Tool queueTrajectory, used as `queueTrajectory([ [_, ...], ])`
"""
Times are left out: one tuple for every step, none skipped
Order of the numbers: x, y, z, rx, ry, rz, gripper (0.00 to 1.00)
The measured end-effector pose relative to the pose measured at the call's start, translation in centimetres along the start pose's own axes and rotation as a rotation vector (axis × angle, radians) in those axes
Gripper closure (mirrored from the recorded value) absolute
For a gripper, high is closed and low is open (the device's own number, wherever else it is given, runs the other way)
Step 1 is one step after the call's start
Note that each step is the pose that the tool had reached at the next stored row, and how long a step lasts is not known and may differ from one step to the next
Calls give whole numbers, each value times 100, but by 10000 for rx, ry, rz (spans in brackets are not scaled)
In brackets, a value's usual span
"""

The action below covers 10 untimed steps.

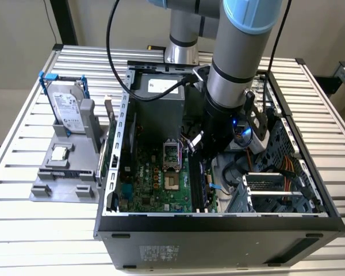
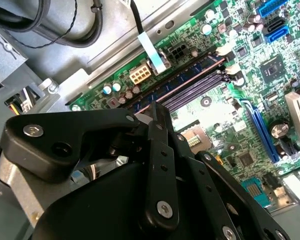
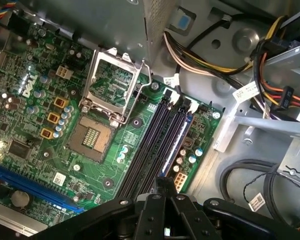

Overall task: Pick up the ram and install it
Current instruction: 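Press down the ram until it locks into place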

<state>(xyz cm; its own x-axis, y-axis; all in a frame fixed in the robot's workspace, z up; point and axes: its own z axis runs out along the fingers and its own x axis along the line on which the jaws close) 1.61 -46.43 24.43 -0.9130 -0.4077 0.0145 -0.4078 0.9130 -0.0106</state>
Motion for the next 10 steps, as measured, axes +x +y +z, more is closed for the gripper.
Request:
queueTrajectory([
  [0, 0, 0, 1, -1, -64, 100],
  [-1, 0, 0, 2, -2, -128, 100],
  [-1, 1, 0, 2, -2, -192, 100],
  [-1, 1, 0, 3, -3, -256, 100],
  [-2, 1, 0, 5, -4, -323, 100],
  [-2, 1, 0, 5, -4, -396, 100],
  [-2, 2, 0, 7, -5, -466, 100],
  [-3, 2, 0, 8, -6, -535, 100],
  [-3, 2, 0, 8, -7, -601, 100],
  [-3, 2, 0, 9, -7, -657, 100],
])
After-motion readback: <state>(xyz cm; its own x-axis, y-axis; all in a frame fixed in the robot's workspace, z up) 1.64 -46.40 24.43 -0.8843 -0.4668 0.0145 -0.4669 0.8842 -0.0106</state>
